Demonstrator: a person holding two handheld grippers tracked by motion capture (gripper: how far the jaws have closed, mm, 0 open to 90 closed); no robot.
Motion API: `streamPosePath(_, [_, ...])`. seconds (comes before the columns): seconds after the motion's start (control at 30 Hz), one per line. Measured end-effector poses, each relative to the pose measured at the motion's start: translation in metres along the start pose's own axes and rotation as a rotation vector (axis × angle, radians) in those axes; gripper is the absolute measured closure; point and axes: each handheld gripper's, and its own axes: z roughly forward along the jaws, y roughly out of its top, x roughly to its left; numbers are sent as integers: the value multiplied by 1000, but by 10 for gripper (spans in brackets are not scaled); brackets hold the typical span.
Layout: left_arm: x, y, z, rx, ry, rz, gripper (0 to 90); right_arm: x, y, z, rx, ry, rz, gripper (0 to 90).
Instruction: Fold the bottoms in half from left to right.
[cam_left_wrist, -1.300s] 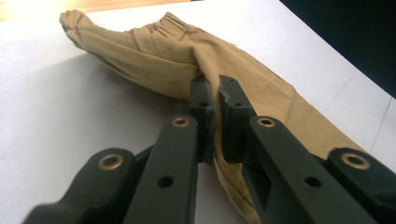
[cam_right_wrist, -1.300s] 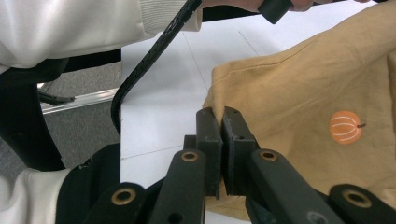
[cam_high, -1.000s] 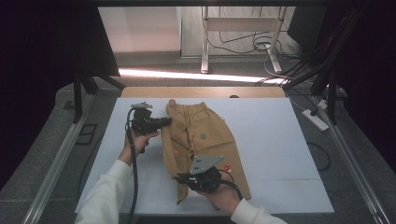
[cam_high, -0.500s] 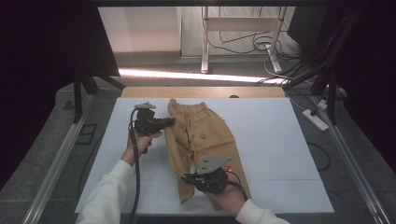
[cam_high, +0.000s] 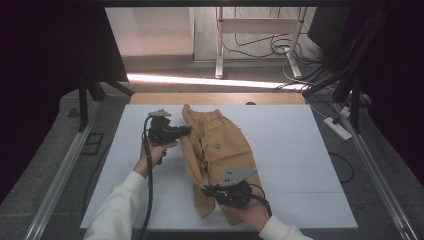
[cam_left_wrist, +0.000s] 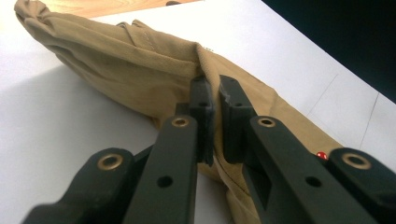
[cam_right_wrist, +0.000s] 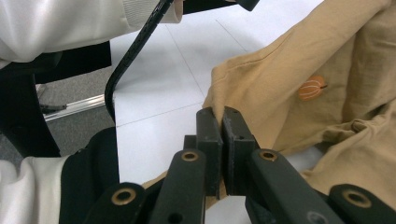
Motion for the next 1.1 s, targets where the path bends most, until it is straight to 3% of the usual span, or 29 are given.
streamPosePath(1.1, [-17,8,17,-17,-27,20,842,-9,-12,-40,-32,-62,33,872])
